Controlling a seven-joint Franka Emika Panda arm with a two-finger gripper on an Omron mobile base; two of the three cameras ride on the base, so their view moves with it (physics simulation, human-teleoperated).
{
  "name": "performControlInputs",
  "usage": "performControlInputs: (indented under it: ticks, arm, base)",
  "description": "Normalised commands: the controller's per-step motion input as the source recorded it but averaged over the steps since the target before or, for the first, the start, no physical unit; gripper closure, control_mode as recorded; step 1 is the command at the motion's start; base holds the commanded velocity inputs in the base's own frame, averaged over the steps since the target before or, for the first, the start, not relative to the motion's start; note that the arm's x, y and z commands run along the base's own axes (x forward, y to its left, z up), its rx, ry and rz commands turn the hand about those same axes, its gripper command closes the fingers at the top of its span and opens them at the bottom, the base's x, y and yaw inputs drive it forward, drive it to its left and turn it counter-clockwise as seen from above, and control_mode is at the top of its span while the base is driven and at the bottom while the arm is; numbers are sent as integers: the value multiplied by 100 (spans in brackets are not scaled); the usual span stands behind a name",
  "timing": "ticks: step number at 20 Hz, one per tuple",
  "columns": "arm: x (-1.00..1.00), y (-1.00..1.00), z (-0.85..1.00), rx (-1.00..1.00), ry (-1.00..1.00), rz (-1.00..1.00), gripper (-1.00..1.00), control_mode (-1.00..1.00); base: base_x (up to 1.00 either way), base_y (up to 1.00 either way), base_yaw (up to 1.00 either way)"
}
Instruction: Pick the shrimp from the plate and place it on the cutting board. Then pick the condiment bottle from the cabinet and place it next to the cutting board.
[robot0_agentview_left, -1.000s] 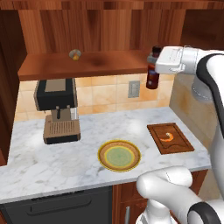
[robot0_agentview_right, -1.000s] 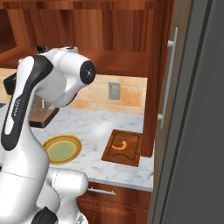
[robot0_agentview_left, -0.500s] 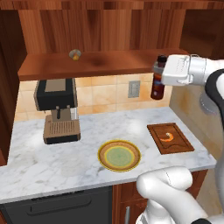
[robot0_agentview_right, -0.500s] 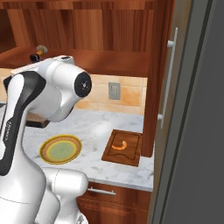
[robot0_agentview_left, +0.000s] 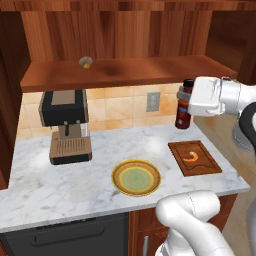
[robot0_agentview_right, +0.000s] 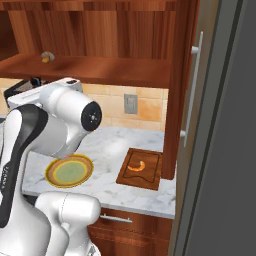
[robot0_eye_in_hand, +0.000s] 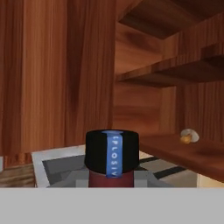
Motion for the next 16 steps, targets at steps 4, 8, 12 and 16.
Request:
performControlInputs:
  ticks: [4,8,12,16]
  arm:
    - [-17,0,-36,0,0,1,100,-100]
    - [-14,0,-40,0,0,1,100,-100]
    - [-15,0,-30,0,0,1,100,-100]
    - [-22,0,-14,0,0,0,100,-100]
  base:
    - [0,0,0]
    - [0,0,0]
    - [0,0,0]
    - [0,0,0]
